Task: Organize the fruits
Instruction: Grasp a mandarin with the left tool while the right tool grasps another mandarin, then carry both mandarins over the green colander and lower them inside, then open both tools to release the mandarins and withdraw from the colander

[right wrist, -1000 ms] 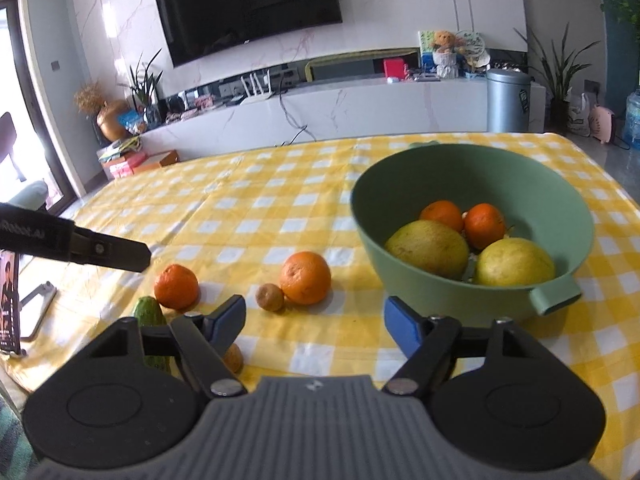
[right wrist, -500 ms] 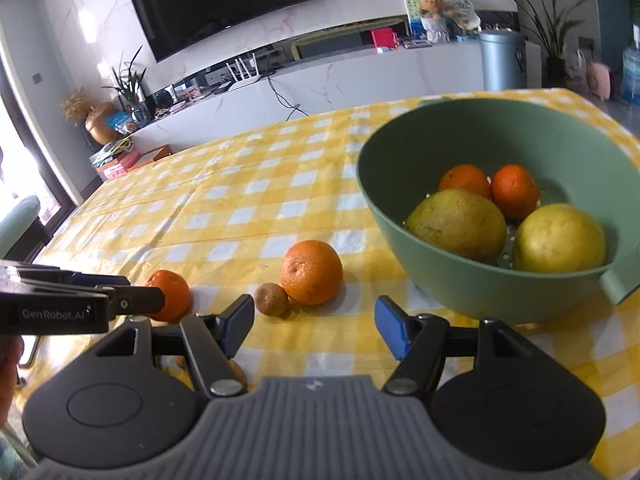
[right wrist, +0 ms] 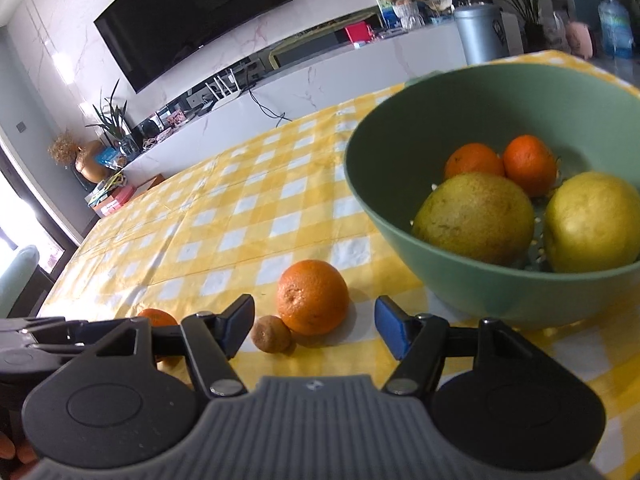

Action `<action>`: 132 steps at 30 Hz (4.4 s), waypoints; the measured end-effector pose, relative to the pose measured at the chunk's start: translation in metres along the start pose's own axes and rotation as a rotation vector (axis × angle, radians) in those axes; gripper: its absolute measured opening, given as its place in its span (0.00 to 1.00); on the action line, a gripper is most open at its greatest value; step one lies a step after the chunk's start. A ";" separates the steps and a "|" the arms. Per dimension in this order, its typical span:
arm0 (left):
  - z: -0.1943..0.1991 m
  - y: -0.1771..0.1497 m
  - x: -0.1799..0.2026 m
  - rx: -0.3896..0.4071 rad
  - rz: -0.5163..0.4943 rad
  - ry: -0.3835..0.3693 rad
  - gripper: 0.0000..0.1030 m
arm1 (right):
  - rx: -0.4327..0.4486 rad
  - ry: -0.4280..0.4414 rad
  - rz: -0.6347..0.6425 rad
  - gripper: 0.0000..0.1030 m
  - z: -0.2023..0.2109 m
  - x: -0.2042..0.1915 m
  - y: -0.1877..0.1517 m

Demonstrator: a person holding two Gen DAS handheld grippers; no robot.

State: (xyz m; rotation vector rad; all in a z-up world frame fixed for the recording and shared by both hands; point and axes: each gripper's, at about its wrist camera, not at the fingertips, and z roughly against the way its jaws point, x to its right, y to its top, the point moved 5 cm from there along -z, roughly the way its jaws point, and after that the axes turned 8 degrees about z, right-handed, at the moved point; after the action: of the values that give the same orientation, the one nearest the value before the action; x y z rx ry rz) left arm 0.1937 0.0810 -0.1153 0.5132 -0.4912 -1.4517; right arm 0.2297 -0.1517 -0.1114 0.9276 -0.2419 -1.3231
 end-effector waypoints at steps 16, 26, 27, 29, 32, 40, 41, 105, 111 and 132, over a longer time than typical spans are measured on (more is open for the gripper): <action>-0.002 -0.003 0.004 0.014 0.011 0.001 0.51 | -0.003 0.014 -0.030 0.40 -0.008 0.002 0.001; 0.009 0.002 0.001 0.061 0.047 -0.019 0.50 | 0.035 -0.021 0.038 0.39 0.005 -0.002 0.002; 0.011 0.002 0.001 0.065 0.049 -0.020 0.50 | 0.041 -0.021 0.049 0.39 0.007 -0.004 0.002; 0.015 0.003 0.001 0.072 0.052 -0.027 0.50 | 0.052 -0.019 0.076 0.39 0.010 -0.008 0.002; 0.022 0.003 0.004 0.080 0.050 -0.041 0.50 | 0.062 -0.021 0.112 0.38 0.015 -0.012 0.001; 0.042 0.005 0.012 0.090 0.085 -0.094 0.50 | 0.083 -0.004 0.140 0.38 0.036 -0.015 0.000; 0.044 0.005 0.013 0.088 0.092 -0.101 0.50 | 0.087 -0.002 0.144 0.38 0.040 -0.016 0.000; 0.013 0.061 0.193 -0.043 -0.017 -0.336 0.50 | 0.103 -0.225 0.117 0.38 0.095 0.103 0.042; 0.013 0.063 0.194 -0.041 -0.025 -0.324 0.50 | 0.106 -0.215 0.103 0.39 0.095 0.105 0.043; 0.032 0.067 0.197 -0.007 -0.036 -0.331 0.60 | 0.143 -0.208 0.077 0.50 0.102 0.107 0.044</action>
State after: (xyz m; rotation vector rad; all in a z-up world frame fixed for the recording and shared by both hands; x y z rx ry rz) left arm 0.2395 -0.1129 -0.0489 0.2761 -0.7407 -1.5807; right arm 0.2265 -0.2946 -0.0527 0.8907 -0.5334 -1.3440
